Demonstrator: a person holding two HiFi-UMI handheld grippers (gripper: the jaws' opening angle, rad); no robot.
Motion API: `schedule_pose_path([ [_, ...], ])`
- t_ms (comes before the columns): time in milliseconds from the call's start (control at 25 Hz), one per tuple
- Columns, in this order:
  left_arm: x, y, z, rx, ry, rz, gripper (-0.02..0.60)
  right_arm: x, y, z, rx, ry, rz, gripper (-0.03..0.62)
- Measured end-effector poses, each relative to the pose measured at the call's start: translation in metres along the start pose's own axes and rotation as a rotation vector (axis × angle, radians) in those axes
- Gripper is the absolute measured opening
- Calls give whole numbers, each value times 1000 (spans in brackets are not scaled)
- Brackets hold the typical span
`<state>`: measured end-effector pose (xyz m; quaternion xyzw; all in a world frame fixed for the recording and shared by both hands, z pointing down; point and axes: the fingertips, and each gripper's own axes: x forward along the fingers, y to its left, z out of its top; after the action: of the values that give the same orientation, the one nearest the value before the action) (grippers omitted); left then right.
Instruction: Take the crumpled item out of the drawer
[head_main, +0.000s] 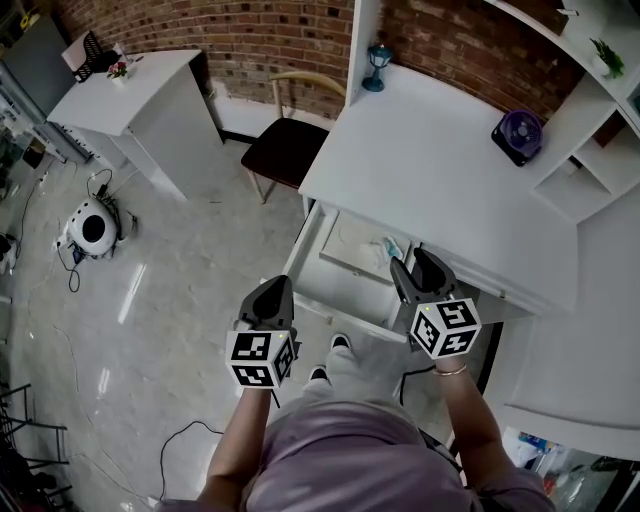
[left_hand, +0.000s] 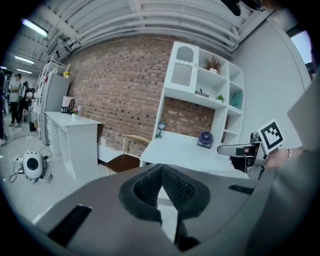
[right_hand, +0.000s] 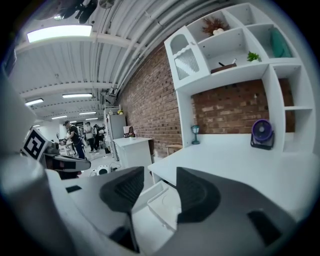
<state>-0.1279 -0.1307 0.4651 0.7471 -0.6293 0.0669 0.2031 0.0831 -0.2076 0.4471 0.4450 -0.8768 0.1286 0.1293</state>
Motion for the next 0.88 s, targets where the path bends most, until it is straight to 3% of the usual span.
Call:
schedule_pose_path([
  [880, 25, 12, -6, -29, 20, 103, 0, 88, -28, -92, -29, 253, 59, 204],
])
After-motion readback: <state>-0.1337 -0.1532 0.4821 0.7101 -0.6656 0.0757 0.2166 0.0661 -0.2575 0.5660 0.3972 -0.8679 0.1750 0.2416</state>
